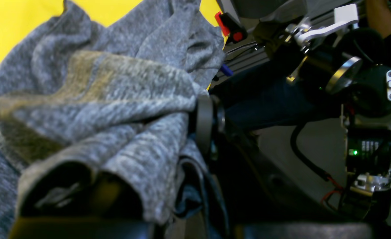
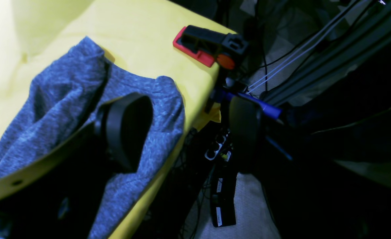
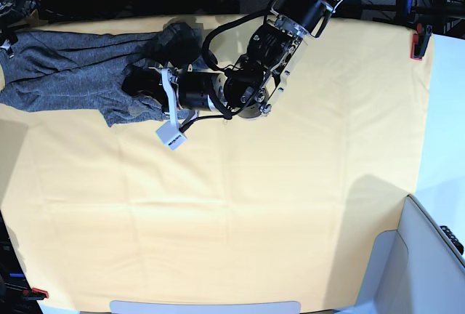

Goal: Fold the T-shirt properly
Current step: 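Fold the strip end with the left gripper toward the right gripper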

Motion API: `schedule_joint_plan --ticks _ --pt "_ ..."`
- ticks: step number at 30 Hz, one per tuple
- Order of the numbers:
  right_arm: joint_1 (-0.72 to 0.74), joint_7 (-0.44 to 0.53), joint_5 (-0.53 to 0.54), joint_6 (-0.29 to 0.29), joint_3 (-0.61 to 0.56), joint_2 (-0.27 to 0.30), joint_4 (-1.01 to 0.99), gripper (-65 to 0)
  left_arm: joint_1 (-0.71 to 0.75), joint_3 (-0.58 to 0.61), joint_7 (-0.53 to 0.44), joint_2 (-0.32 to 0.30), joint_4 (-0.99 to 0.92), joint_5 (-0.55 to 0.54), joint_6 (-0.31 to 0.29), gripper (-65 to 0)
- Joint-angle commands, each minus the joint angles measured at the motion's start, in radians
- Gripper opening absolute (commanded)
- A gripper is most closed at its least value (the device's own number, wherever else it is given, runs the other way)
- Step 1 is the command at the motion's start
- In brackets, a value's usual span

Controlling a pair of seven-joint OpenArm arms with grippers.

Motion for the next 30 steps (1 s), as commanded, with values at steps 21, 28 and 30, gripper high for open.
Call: schedule_joint_plan --ticks 21,28,30 --pt "-0.012 0.021 -0.003 0.002 0.0 -0.029 -0.007 -25.6 -0.076 0.041 -0.021 0.012 0.019 -0.027 -0.012 -52.0" --pt "-0.026 0.021 -0.003 0.002 0.0 -0.031 -0.007 -25.6 -0.071 0.041 -0.021 0.017 0.019 -0.027 -0.012 -52.0" --pt "-0.029 0.021 -0.003 0.002 0.0 -0.031 -0.007 -25.6 -0.07 0.043 -0.021 0.019 0.019 -0.027 -0.012 -51.7"
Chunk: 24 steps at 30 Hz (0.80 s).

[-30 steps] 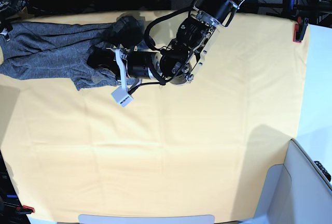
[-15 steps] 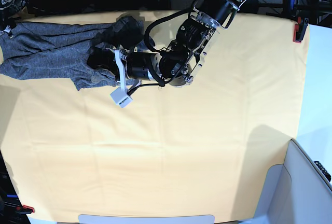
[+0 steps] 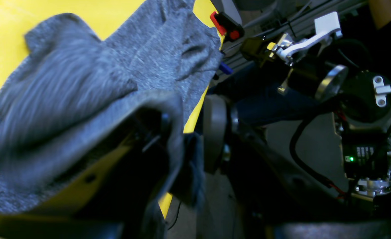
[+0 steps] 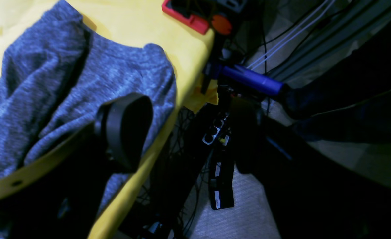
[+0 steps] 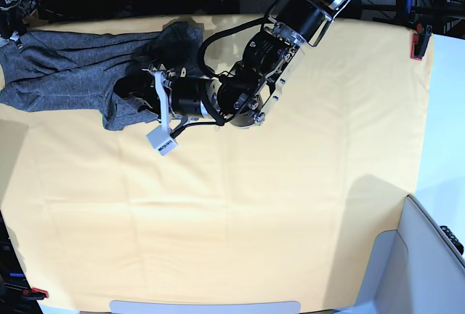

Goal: Fold the T-shirt properly
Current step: 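Fold the strip end with the left gripper toward the right gripper, then release the folded end and pull the left gripper back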

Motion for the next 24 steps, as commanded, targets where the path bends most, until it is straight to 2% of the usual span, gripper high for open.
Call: schedule_joint_plan --ticks 1,7,13,16,17,21,22,24 --pt "-0.004 0.021 -0.003 -0.001 0.005 0.014 0.016 -25.6 -0.019 -0.001 -0.021 0.016 0.019 -0.026 -0.009 -51.6" --pt "-0.001 0.021 -0.002 0.001 0.004 0.014 0.016 -25.6 -0.021 0.05 -0.021 0.016 0.019 -0.026 -0.009 -43.9" --pt "-0.004 0.021 0.049 0.001 0.004 0.014 0.002 -25.6 -0.021 0.047 -0.013 0.008 0.034 -0.031 -0.009 -43.3" --pt "-0.003 0.021 0.07 0.001 0.004 0.02 -0.046 -25.6 -0.019 0.013 -0.012 -0.064 0.102 -0.031 -0.006 -45.4" --pt "-0.003 0.021 0.07 0.001 0.004 0.02 -0.058 -25.6 -0.018 0.001 -0.01 -0.088 0.132 -0.031 0.012 -48.4" --pt "-0.003 0.021 0.082 0.001 0.004 0.02 -0.089 -25.6 0.037 -0.065 -0.01 -0.236 0.25 -0.032 0.187 -64.4" --pt "-0.003 0.023 0.082 0.001 0.004 0.022 -0.093 -25.6 0.059 -0.08 -0.01 -0.268 0.277 -0.032 0.224 -65.0" --pt "-0.001 0.023 0.082 0.001 0.004 0.022 -0.099 -25.6 0.093 -0.099 -0.017 -0.319 0.304 -0.029 0.258 -64.4"
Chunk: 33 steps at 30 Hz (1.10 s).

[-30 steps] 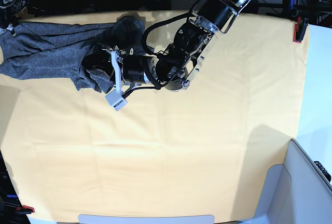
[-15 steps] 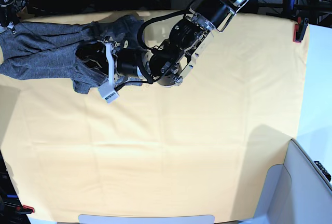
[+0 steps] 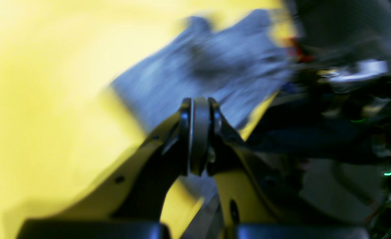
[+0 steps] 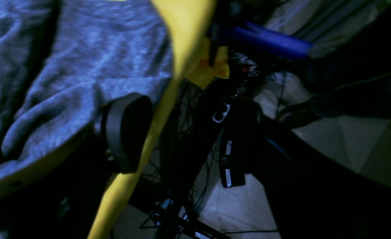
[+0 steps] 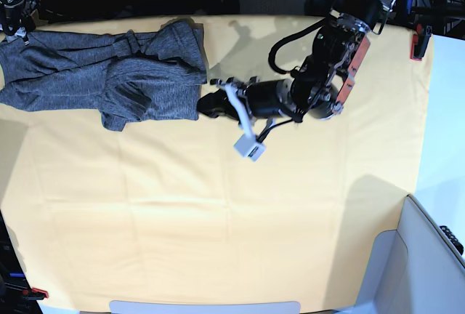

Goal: Fold the T-shirt properly
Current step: 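Release the folded end and pull the left gripper back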

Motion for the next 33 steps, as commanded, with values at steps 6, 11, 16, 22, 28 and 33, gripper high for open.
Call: schedule_joint_plan --ticks 6,11,16,22,28,33 --pt "0.018 0.022 -0.016 -0.002 -0.042 0.015 0.012 -25.6 0.087 -0.039 -0.014 -0.03 0.025 0.005 -0.003 -64.6" --pt "0.019 0.022 -0.016 -0.002 -0.094 0.014 0.011 -25.6 0.13 -0.05 -0.016 -0.021 0.025 0.134 -0.001 -64.7" --pt "0.018 0.022 -0.016 -0.002 -0.1 0.012 0.011 -25.6 0.13 -0.045 -0.016 0.008 0.025 0.28 -0.001 -64.7" --pt "0.014 0.022 -0.016 -0.002 -0.1 0.012 0.009 -25.6 0.13 -0.039 -0.007 0.091 0.025 0.318 -0.001 -64.7" --pt "0.014 0.022 -0.018 -0.002 -0.1 0.012 0.009 -25.6 0.119 0.067 -0.014 0.134 0.025 0.318 -0.001 -64.7" --pt "0.014 0.022 -0.018 -0.002 -0.1 0.012 0.009 -25.6 0.084 0.14 -0.014 0.146 0.025 0.318 -0.001 -64.7"
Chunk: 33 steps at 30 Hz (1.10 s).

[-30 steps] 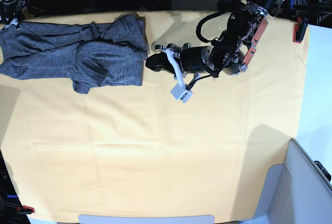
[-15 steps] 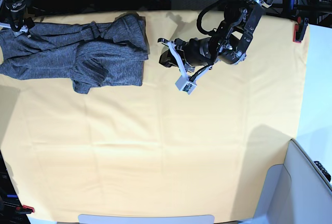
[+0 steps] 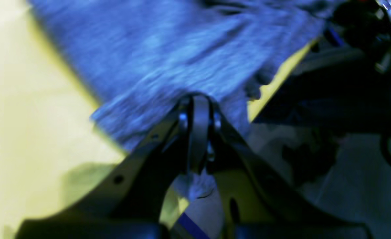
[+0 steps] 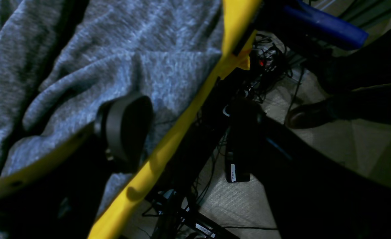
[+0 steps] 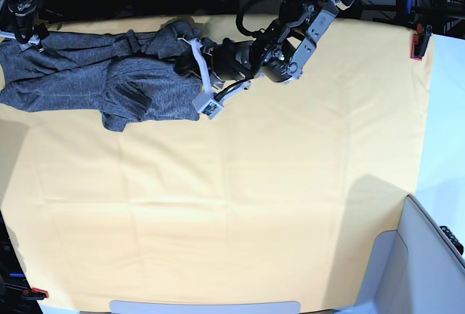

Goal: Fold the T-shirt properly
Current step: 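Release the folded end and pull the left gripper back, then grasp the folded bundle with the left gripper and press it over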

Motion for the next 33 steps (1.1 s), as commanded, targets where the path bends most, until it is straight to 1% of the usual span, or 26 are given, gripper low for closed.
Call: schedule_joint_plan --ticks 1,4,7,8,10,13,16,18,20,23,24,26,29,33 --pt "-0.002 0.019 -0.006 0.0 0.004 0.014 0.013 -25.6 -0.025 0.017 -0.013 0.004 0.018 -0.013 -0.006 -64.7" --pt "-0.002 0.019 -0.006 0.0 0.004 0.014 0.013 -25.6 -0.033 0.069 -0.024 0.024 0.018 -0.013 -0.011 -64.7" --pt "-0.002 0.019 -0.006 0.0 0.004 0.014 0.01 -25.6 -0.047 0.1 -0.061 0.019 0.058 -0.013 -0.012 -64.7" --pt "0.0 0.019 -0.006 0.0 0.004 0.015 0.01 -25.6 -0.051 0.097 -0.065 0.008 0.079 -0.013 -0.012 -64.7" --pt "0.0 0.019 -0.006 0.0 0.004 0.015 0.002 -25.6 -0.054 0.06 -0.078 -0.042 0.147 -0.013 -0.008 -64.7" --pt "0.001 0.019 -0.004 0.0 0.004 0.015 -0.018 -25.6 -0.047 -0.049 -0.105 -0.095 0.202 -0.013 -0.008 -64.7" --pt "0.003 0.021 -0.003 0.0 0.004 0.015 -0.041 -25.6 0.01 -0.147 -0.141 -0.122 0.208 -0.012 -0.008 -64.7" --pt "0.004 0.021 -0.003 0.0 0.004 0.015 -0.049 -25.6 0.045 -0.201 -0.165 -0.133 0.205 0.013 -0.008 -64.7" --pt "0.006 0.021 -0.003 0.0 0.002 0.015 -0.05 -25.6 0.079 -0.221 -0.17 -0.134 0.204 0.074 -0.008 -64.7" --pt "0.018 0.021 -0.004 0.0 -0.01 0.015 -0.05 -25.6 0.128 -0.219 -0.171 -0.13 0.202 0.188 -0.008 -64.7" --pt "0.02 0.021 -0.004 0.0 -0.012 0.015 -0.05 -25.6 0.144 -0.219 -0.171 -0.127 0.202 0.211 -0.008 -64.7" --pt "0.02 0.021 -0.004 0.0 -0.016 0.014 -0.05 -25.6 0.168 -0.218 -0.17 -0.099 0.202 0.252 -0.008 -64.7" --pt "0.027 0.021 -0.004 0.0 -0.018 0.014 -0.05 -25.6 0.187 -0.207 -0.17 -0.068 0.188 0.3 -0.012 -64.7" --pt "0.027 0.021 -0.006 0.0 -0.018 0.014 -0.05 -25.6 0.185 -0.132 -0.17 -0.064 0.176 0.312 -0.012 -64.7"
